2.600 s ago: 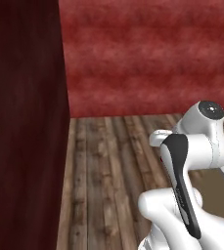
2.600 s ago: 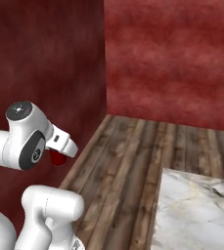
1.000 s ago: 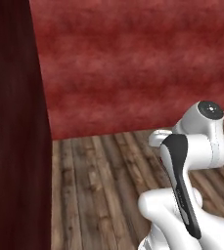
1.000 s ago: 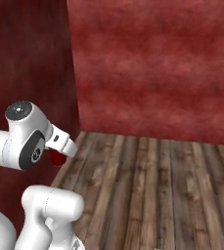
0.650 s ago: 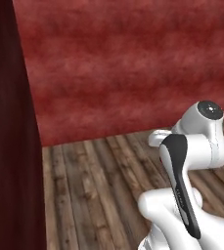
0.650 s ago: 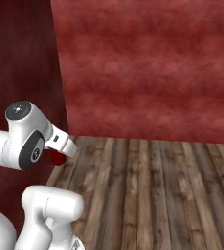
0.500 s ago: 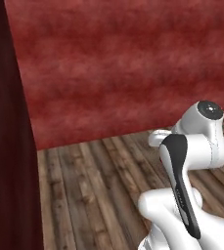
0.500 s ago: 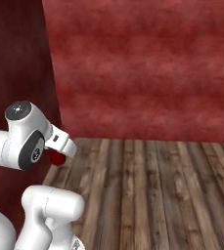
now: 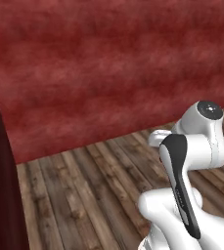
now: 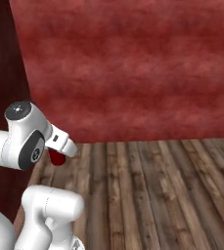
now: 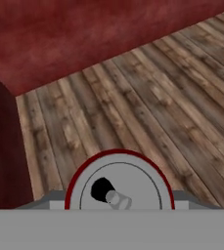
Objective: Four empty soda cans are scattered around the kitchen. Gather all the cans and cluster them next to the stove for recycling.
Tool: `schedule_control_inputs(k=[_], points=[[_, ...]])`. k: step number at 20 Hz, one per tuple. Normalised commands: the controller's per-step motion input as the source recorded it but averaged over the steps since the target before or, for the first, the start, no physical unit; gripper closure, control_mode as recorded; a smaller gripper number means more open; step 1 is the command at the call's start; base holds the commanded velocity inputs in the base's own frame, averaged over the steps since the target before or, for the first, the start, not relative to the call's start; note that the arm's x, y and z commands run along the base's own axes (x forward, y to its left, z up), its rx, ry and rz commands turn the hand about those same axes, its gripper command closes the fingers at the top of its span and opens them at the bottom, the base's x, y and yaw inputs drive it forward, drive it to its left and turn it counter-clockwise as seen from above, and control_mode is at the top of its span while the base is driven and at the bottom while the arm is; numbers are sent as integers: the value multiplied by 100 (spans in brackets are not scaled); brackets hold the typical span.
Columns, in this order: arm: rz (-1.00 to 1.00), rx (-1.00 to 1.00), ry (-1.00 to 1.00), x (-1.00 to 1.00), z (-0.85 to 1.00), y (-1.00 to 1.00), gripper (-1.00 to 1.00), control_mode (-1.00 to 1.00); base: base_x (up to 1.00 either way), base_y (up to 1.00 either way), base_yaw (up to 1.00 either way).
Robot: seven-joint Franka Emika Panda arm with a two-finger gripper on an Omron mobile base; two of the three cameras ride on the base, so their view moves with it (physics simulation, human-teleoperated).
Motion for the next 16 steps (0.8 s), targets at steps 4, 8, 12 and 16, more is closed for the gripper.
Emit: schedule_control_inputs(k=[4,8,12,16], points=[[0,0,0,0,0,0,100,100,36,16,-32],[0,0,0,0,0,0,100,100,35,14,-33],[0,0,0,0,0,0,100,100,36,13,-34],[0,0,0,0,0,0,100,100,38,6,-34]])
